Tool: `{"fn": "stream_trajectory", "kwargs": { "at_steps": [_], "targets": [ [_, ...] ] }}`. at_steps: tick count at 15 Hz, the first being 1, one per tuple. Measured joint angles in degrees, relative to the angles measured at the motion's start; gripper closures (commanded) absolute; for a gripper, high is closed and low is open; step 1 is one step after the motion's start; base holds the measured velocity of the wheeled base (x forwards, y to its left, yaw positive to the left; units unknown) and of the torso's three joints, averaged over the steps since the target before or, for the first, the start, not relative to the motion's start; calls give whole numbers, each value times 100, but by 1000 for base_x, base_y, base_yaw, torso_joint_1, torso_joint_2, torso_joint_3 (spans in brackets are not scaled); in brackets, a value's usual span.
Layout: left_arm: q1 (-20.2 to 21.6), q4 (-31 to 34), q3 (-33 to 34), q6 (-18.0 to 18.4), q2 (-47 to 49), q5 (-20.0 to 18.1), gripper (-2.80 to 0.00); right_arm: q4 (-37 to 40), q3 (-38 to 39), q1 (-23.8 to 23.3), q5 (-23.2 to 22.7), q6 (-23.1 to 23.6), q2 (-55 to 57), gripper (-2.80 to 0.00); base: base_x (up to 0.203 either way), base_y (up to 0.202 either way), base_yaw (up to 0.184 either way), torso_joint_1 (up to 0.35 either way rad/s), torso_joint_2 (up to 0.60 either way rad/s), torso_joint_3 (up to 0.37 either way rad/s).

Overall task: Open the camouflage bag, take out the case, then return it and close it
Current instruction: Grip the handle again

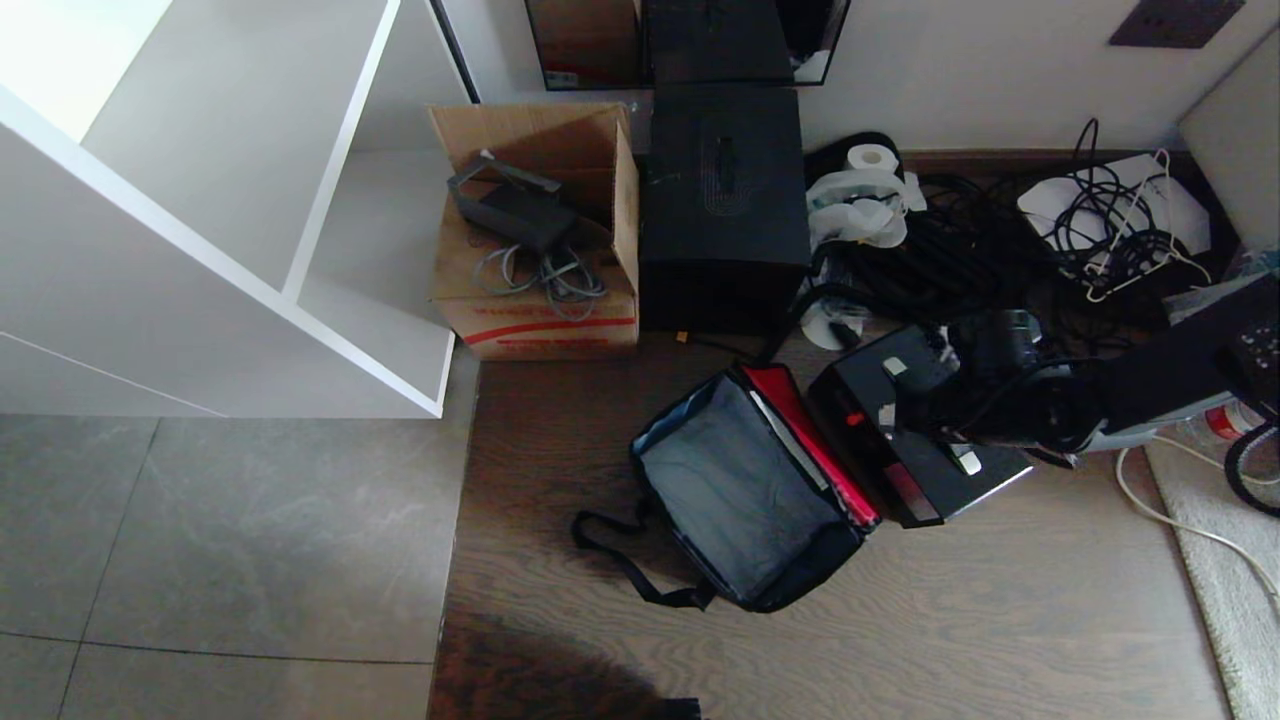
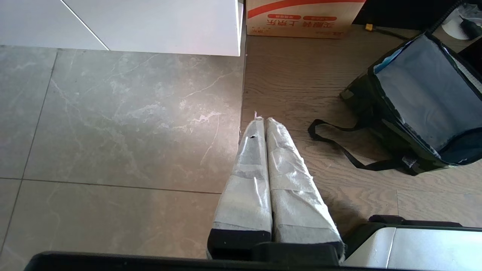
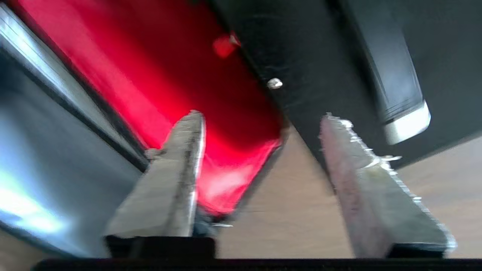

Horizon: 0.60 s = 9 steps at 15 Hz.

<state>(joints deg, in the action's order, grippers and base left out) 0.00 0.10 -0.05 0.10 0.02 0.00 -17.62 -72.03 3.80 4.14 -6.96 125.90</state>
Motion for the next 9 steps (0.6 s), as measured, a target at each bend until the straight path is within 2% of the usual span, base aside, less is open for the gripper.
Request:
{"fn": "stream_trajectory", "kwargs": {
  "at_steps": [2,4,7,9],
  "targets": [
    [0,0,0,0,0,0,0,-326,140,59,581,1139,82,-280,0,0,0,0,0,0],
    [0,0,0,1,0,0,0,-704,239,165,1561,1985,248,-280,0,0,0,0,0,0],
    [0,-2,0,0,0,0,0,-1480,227,294,3332,2960,692,-280,0,0,0,0,0,0],
    [0,0,0,0,0,0,0,-1810,30,357,3926,3171,983,-280,0,0,0,0,0,0]
  ]
}}
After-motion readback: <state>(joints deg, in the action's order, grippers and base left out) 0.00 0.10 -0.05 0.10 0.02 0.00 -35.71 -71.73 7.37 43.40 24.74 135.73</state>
